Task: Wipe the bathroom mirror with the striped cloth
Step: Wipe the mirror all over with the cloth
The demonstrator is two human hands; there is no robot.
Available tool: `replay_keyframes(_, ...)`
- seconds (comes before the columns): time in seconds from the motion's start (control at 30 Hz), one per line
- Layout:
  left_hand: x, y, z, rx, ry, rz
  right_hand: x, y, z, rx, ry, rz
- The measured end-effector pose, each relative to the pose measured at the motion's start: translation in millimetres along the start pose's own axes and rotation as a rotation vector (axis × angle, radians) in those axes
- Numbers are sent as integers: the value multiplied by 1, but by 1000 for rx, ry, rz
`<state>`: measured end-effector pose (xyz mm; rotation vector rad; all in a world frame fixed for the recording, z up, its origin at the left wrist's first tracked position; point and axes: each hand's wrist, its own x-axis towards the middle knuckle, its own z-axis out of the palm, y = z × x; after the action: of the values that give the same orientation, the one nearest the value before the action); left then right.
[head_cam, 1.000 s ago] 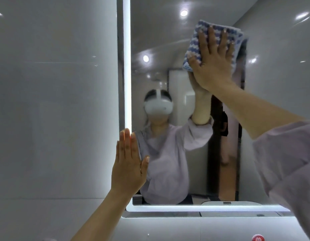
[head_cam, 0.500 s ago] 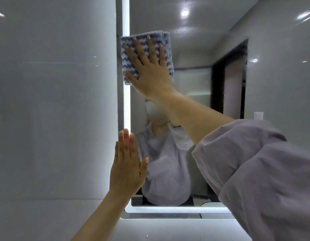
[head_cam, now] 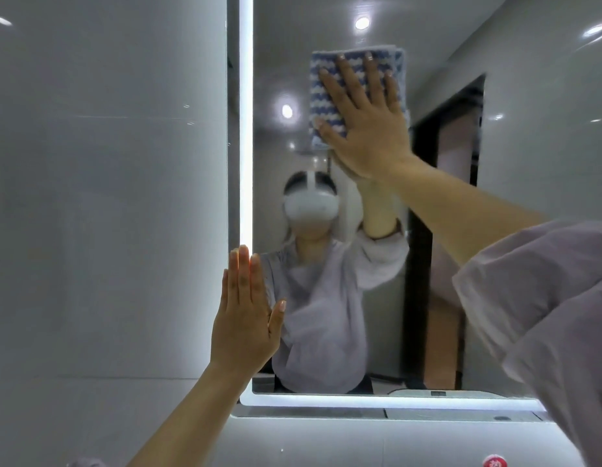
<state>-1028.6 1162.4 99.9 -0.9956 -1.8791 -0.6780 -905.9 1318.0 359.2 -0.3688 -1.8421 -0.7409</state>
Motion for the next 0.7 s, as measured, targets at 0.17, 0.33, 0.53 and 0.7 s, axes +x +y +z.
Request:
replay_keyframes(0.17,0,-1,1,11,-8,1,-17,78,-10,-54,-24,142)
replay_keyframes(0.33,0,-1,1,35,-8,7,-40,151,-16,-5,-22,335)
replay_keyframes(0.53,0,-1,2,53,7,9,-40,166,-16,46,0,531)
replay_keyframes(0.7,0,0,4,53,-1,2,-18,132,-15,71,41,566)
